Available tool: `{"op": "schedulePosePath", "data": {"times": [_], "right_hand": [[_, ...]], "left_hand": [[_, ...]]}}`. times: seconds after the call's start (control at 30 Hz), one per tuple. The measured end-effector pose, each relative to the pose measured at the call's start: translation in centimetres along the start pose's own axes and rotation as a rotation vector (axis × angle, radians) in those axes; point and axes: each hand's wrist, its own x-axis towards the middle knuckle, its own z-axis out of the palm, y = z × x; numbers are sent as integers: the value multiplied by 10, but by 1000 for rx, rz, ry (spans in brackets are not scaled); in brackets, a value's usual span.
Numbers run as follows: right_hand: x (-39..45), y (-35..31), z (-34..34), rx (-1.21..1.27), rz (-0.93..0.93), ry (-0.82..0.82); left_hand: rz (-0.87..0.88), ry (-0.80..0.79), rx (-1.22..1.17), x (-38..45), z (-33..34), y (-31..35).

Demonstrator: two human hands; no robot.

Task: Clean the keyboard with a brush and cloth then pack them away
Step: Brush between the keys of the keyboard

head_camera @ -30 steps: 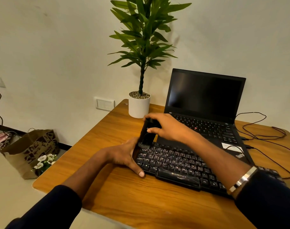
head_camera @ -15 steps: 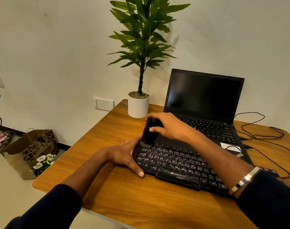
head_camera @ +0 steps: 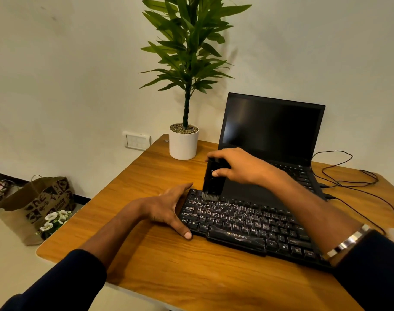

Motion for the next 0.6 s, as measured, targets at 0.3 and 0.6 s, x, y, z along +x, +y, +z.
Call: {"op": "schedulePosePath", "data": {"times": [0.3,0.6], "right_hand": [[-9,12,6,-25,22,-37],[4,-14,11,46,-29,70]], "left_hand": [[1,8,21,2,0,-2],[-4,23,-1,1,2,-1]]}}
